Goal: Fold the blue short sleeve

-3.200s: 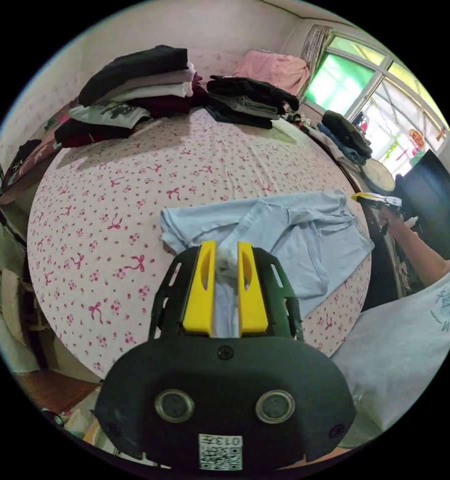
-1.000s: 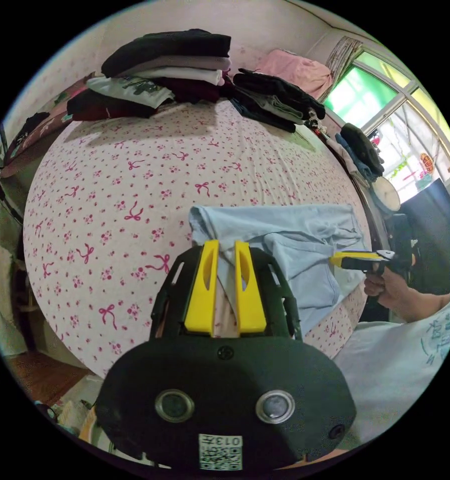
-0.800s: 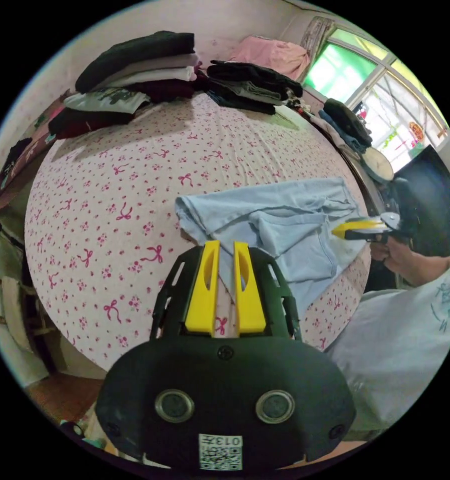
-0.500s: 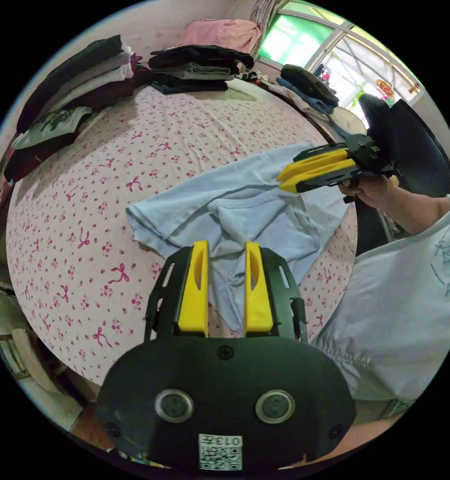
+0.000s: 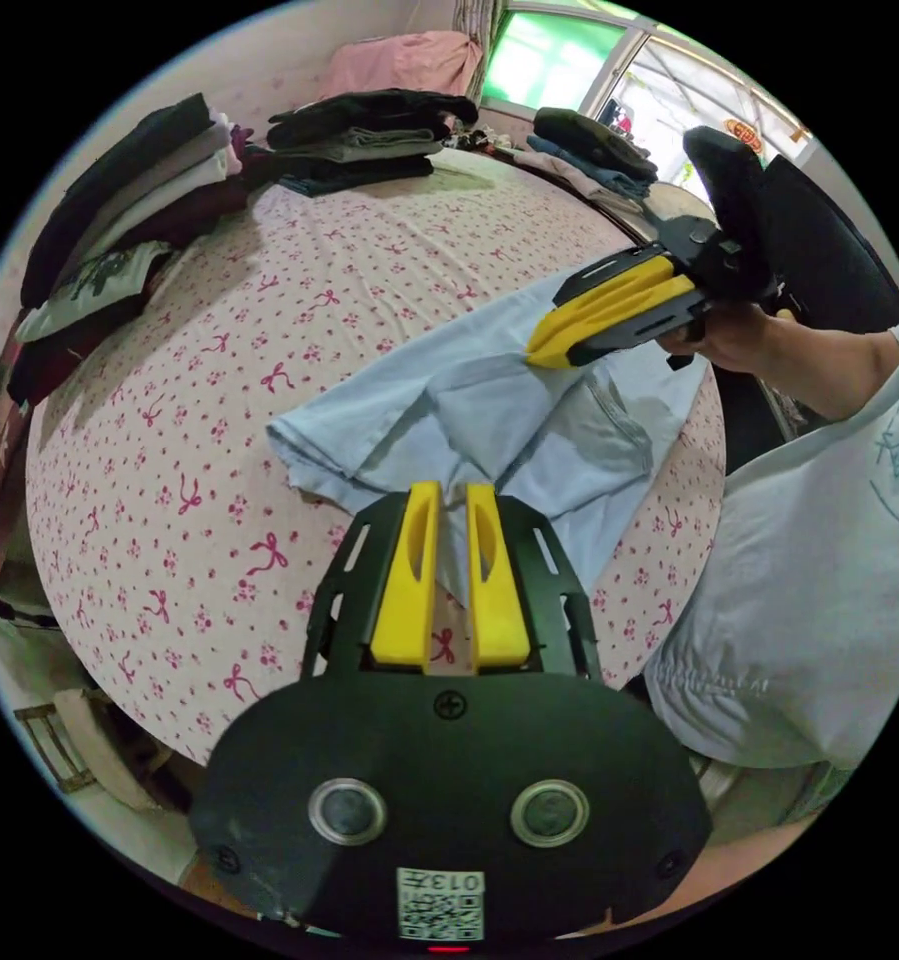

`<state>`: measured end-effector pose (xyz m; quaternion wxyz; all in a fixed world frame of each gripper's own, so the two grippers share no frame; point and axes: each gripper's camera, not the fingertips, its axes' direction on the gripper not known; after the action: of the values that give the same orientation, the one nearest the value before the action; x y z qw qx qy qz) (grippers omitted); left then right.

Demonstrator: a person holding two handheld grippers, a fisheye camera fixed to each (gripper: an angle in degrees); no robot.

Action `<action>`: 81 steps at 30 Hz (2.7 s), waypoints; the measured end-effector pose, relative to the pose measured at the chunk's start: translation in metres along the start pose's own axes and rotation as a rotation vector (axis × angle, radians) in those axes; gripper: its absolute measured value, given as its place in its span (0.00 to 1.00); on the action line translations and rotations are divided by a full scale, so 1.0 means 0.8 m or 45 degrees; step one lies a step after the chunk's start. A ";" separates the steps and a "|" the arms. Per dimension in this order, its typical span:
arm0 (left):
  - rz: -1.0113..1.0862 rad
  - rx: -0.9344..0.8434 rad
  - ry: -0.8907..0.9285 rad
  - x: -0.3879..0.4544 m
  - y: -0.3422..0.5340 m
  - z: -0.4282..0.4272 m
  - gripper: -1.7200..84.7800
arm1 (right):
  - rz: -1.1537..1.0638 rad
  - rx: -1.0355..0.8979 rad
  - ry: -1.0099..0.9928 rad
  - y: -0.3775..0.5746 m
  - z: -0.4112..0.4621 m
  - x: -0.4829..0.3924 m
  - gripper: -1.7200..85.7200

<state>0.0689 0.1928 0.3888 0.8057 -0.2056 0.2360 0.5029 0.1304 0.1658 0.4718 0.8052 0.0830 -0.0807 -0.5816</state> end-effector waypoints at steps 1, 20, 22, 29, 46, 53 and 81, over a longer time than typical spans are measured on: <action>-0.009 0.021 -0.001 0.001 0.001 -0.002 0.04 | 0.017 0.107 0.003 0.011 -0.014 -0.003 0.03; -0.158 0.143 -0.182 0.049 -0.032 -0.010 0.03 | 0.199 0.112 0.180 0.118 -0.041 -0.028 0.02; -0.146 0.047 -0.194 0.061 -0.052 0.015 0.03 | 0.135 -0.001 0.216 0.120 -0.024 -0.038 0.02; -0.199 0.089 -0.179 0.067 -0.053 0.007 0.02 | 0.224 0.043 0.261 0.172 -0.066 -0.028 0.02; 0.102 -0.022 0.015 0.170 -0.169 0.092 0.04 | 0.681 -0.120 0.517 0.359 -0.143 0.057 0.07; 0.227 -0.085 0.014 0.179 -0.174 0.095 0.03 | 0.630 -0.044 0.530 0.390 -0.178 0.063 0.04; 0.083 0.007 -0.061 0.218 -0.179 0.142 0.02 | 0.633 0.110 0.359 0.353 -0.213 0.131 0.02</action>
<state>0.2851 0.3232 0.3908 0.7948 -0.1836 0.2246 0.5330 0.4621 0.1601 0.3740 0.9221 0.1747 -0.0105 -0.3450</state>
